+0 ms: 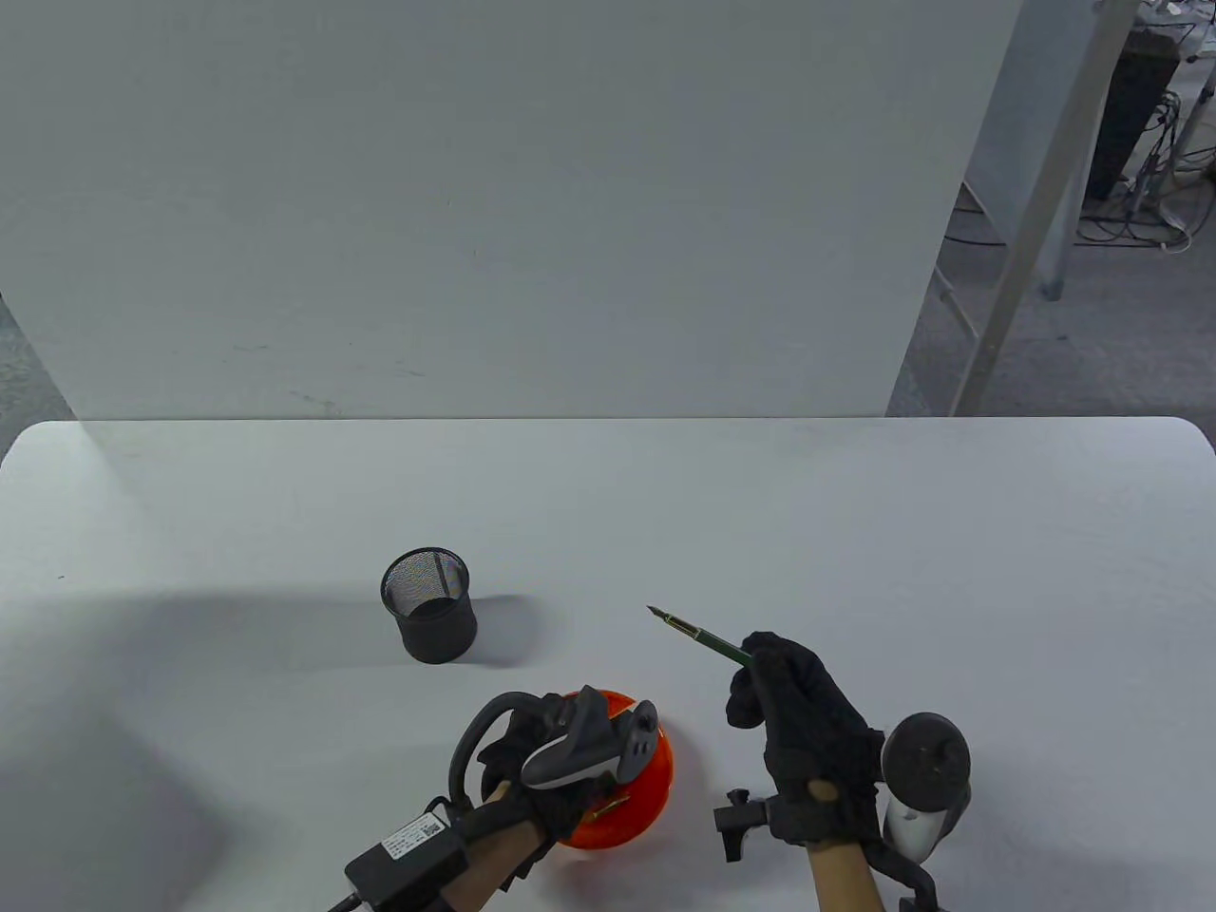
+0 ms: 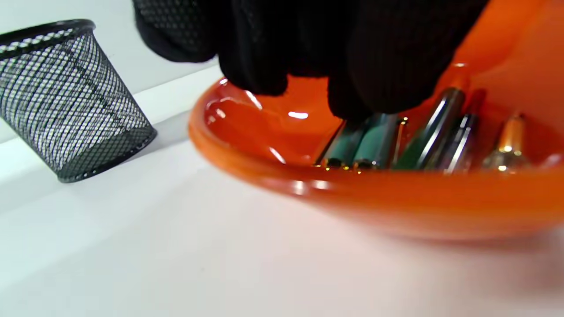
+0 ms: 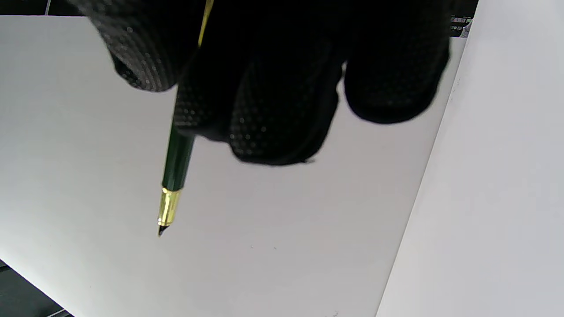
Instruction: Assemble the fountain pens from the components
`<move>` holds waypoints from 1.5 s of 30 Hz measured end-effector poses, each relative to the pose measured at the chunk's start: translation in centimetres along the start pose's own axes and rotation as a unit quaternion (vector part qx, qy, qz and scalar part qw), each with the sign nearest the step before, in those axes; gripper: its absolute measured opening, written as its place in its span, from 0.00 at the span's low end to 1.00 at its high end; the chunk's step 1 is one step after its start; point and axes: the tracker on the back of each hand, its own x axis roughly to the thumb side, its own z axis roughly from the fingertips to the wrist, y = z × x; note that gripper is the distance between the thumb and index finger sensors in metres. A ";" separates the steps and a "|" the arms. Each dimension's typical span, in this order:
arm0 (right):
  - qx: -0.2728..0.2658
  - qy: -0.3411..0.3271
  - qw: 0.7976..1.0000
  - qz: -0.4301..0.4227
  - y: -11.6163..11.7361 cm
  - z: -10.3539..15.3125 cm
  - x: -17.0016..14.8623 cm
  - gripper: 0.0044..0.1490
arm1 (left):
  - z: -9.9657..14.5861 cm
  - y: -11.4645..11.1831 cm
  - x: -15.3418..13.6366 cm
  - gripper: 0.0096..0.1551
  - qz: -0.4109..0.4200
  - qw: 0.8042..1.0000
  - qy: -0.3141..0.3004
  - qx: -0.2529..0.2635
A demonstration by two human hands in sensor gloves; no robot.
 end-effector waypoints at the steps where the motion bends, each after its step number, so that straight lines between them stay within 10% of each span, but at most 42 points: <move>1: 0.000 0.000 1.000 -0.001 0.0 0.0 0.0 0.31 | 0.1 0.0 0.1 0.22 -0.006 1.000 -0.002 0.000; 13: -0.001 0.000 1.000 0.004 0.0 0.1 0.0 0.31 | 1.3 0.1 3.1 0.21 -0.142 0.989 -0.001 0.028; 33: 0.006 -0.004 1.000 0.010 0.2 0.2 0.1 0.31 | 0.4 0.1 3.5 0.19 -0.099 0.994 0.020 -0.045; 45: 0.004 0.003 1.000 0.011 0.1 0.2 0.0 0.31 | 1.2 1.7 1.8 0.27 -0.090 0.995 0.009 0.035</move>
